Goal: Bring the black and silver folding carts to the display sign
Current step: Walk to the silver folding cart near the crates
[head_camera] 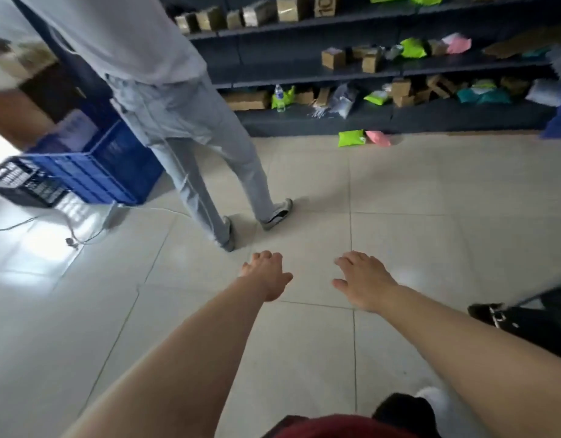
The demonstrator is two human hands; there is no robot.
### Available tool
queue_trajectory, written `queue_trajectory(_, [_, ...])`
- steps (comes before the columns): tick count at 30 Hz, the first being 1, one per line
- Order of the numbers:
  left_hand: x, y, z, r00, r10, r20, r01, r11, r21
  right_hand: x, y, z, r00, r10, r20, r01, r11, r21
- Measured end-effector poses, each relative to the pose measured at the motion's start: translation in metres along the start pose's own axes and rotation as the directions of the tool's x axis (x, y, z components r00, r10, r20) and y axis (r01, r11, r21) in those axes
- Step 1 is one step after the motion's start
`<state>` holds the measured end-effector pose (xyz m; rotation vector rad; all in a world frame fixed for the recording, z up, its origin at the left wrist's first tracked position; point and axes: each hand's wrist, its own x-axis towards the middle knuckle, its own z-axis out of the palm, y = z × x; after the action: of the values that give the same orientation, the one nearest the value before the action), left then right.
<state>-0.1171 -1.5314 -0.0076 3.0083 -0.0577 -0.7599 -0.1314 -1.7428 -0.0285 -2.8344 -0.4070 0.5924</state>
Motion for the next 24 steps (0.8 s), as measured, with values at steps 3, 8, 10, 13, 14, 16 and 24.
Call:
queue_trajectory(3, [-0.031,-0.080,0.005,0.990,-0.140,-0.011,0.139,0.988,-0.071,0.027,-0.078,0.007,0.993,-0.118,0.019,0.119,0.991,-0.053])
queue_trajectory(8, [-0.083,-0.191,0.011,0.928,-0.372,-0.031,0.356,0.906,-0.231,0.071,-0.199,0.007,0.936,-0.351,0.028,0.351,0.921,-0.167])
queue_trajectory(10, [-0.102,-0.225,0.015,0.889,-0.457,-0.018,0.433,0.854,-0.289,0.087,-0.242,0.008,0.897,-0.439,0.049,0.439,0.876,-0.200])
queue_trajectory(13, [-0.128,-0.271,0.020,0.827,-0.562,0.021,0.536,0.777,-0.330,0.111,-0.302,0.012,0.834,-0.543,0.095,0.550,0.806,-0.218])
queue_trajectory(14, [-0.134,-0.285,0.022,0.806,-0.590,0.038,0.566,0.751,-0.339,0.120,-0.320,0.014,0.809,-0.577,0.109,0.586,0.781,-0.217])
queue_trajectory(16, [-0.143,-0.311,0.022,0.762,-0.643,0.074,0.623,0.697,-0.354,0.138,-0.355,0.018,0.760,-0.634,0.140,0.649,0.729,-0.218])
queue_trajectory(24, [-0.131,-0.404,-0.008,0.592,-0.794,0.141,0.763,0.495,-0.414,0.231,-0.468,0.005,0.613,-0.753,0.238,0.789,0.572,-0.223])
